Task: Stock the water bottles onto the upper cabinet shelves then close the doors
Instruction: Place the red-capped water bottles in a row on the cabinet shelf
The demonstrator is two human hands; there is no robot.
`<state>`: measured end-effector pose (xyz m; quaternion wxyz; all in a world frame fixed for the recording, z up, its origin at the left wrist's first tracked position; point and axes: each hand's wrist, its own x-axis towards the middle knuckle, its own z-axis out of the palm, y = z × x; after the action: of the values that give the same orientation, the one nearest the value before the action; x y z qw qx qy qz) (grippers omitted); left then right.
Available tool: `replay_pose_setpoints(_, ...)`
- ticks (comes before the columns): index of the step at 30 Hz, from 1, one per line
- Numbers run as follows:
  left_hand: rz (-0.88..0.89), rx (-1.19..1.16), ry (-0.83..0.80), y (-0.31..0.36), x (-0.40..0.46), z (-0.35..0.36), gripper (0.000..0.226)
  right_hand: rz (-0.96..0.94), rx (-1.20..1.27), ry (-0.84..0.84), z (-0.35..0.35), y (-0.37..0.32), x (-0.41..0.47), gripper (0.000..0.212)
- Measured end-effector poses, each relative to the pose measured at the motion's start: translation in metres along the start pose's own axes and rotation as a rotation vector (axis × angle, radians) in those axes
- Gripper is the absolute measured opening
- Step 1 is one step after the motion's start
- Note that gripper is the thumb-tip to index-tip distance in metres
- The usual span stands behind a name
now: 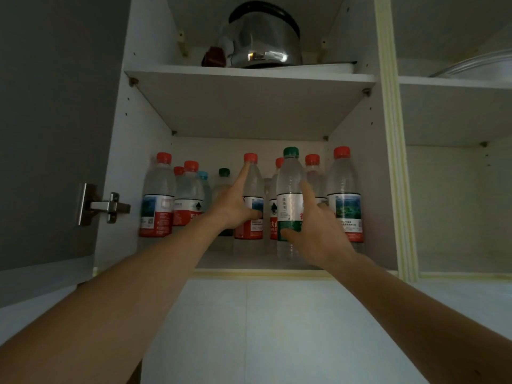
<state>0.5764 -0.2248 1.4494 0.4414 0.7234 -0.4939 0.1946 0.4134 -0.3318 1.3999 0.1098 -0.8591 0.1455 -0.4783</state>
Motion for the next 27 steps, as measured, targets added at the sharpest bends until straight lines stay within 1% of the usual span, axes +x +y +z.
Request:
replay_pose_setpoints(7,0.000,0.217,0.023,0.003,-0.017,-0.031,0.124,-0.044,0.137,-0.060,0.014,-0.011,0.008,0.120)
replay_pose_setpoints(11,-0.009,0.361,0.061,0.001,-0.023,-0.042,0.125,-0.080,0.147,-0.106,0.026,-0.023,0.015,0.117)
replay_pose_setpoints(15,0.062,0.563,0.132,-0.005,-0.031,-0.048,0.123,-0.113,0.178,-0.143,0.037,-0.030,0.022,0.118)
replay_pose_setpoints(17,0.105,0.658,0.100,-0.010,-0.035,-0.050,0.128,-0.119,0.189,-0.148,0.041,-0.031,0.025,0.119)
replay_pose_setpoints(19,0.093,0.722,0.009,-0.017,-0.038,-0.050,0.135,-0.119,0.207,-0.144,0.044,-0.030,0.027,0.121)
replay_pose_setpoints(21,0.073,0.760,-0.037,-0.026,-0.039,-0.047,0.141,-0.120,0.228,-0.145,0.046,-0.029,0.030,0.123)
replay_pose_setpoints(27,0.124,0.885,0.019,-0.046,-0.025,-0.046,0.143,-0.090,0.235,-0.188,0.052,-0.030,0.039,0.124)
